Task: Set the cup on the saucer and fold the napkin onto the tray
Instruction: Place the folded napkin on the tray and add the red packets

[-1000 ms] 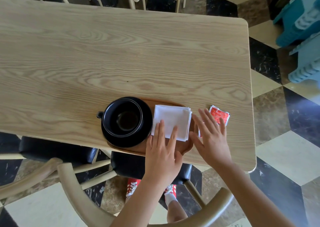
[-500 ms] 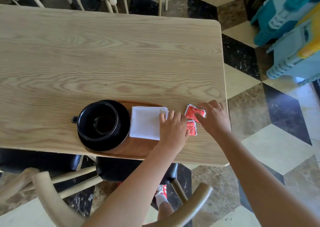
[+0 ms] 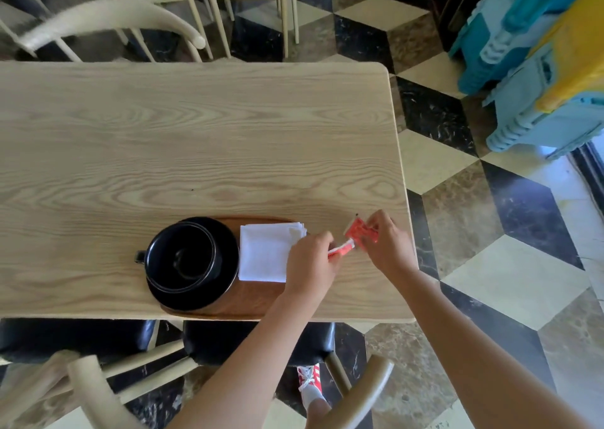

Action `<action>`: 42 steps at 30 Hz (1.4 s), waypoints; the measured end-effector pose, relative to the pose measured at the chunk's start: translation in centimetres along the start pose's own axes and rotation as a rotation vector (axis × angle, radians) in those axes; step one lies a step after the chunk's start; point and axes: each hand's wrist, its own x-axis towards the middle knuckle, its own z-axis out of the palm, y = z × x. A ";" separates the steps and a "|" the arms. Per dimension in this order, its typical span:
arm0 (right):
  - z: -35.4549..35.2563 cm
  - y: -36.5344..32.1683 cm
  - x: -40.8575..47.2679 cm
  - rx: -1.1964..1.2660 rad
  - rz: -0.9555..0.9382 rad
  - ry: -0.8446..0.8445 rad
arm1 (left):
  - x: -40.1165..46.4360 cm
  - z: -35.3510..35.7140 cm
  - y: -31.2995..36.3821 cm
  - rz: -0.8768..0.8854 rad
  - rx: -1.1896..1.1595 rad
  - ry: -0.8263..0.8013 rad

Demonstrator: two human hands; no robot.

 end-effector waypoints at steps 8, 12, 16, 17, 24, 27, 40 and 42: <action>-8.1 -6.3 -2.7 0.752 0.051 0.027 | -2.1 -9.7 0.9 -0.356 -0.826 0.008; -11.8 -12.8 -5.7 0.885 -0.177 -0.183 | -3.6 -15.0 1.7 -0.273 -0.945 -0.023; -12.3 -18.1 -7.6 0.632 -0.339 -0.255 | -5.4 -18.8 2.2 -0.204 -1.034 -0.060; -12.0 -19.2 -8.0 0.538 -0.357 -0.223 | -5.9 -19.6 2.1 -0.172 -1.042 -0.067; -9.7 -23.1 -10.5 0.458 -0.394 -0.046 | -8.6 -22.8 0.3 0.061 -0.880 0.022; -9.2 -23.7 -11.2 0.486 -0.360 0.052 | -9.2 -23.5 0.0 0.137 -0.829 0.099; -7.0 -25.9 -15.2 0.411 -0.569 0.513 | -10.7 -26.0 -0.5 -0.152 -0.895 0.340; -6.0 -25.8 -15.5 0.177 -0.743 0.738 | -11.2 -26.7 0.0 -0.161 -1.013 0.288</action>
